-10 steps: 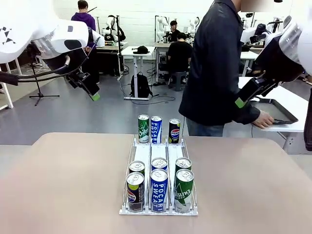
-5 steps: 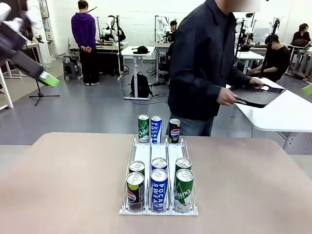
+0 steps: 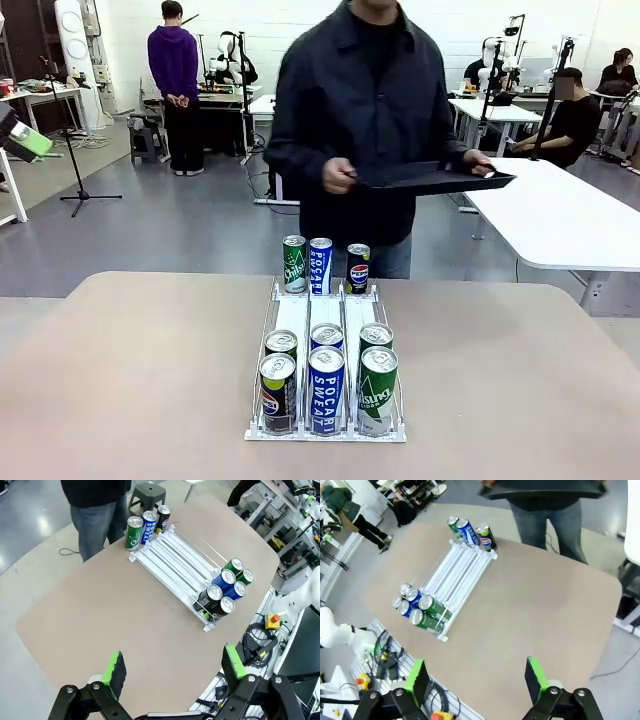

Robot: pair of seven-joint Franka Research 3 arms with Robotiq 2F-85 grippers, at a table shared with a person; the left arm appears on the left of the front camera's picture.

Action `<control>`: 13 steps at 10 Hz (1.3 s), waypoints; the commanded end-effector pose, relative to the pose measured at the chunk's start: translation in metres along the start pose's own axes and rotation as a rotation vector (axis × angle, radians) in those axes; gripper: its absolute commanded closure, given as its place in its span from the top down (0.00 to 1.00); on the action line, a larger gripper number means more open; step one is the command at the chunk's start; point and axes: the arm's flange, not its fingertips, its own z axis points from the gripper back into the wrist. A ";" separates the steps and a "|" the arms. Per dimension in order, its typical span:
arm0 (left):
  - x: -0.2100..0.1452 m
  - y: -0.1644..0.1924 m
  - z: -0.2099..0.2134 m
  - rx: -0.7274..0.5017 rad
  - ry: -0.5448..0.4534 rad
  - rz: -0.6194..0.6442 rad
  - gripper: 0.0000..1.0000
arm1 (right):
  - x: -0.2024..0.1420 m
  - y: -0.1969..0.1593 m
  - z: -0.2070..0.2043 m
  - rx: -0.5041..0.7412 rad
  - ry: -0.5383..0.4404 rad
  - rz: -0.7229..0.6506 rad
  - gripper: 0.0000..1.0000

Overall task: Retrieve and hand over the desired beverage to the person.
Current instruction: Pick up a can of the same type that the person held from the Automatic Can Dispenser.

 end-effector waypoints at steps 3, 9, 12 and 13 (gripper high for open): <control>0.002 0.002 -0.006 -0.021 0.006 -0.011 1.00 | -0.001 0.001 0.007 -0.013 -0.018 0.010 1.00; 0.002 0.002 -0.006 -0.021 0.006 -0.011 1.00 | -0.001 0.001 0.007 -0.013 -0.018 0.010 1.00; 0.002 0.002 -0.006 -0.021 0.006 -0.011 1.00 | -0.001 0.001 0.007 -0.013 -0.018 0.010 1.00; 0.002 0.002 -0.006 -0.021 0.006 -0.011 1.00 | -0.001 0.001 0.007 -0.013 -0.018 0.010 1.00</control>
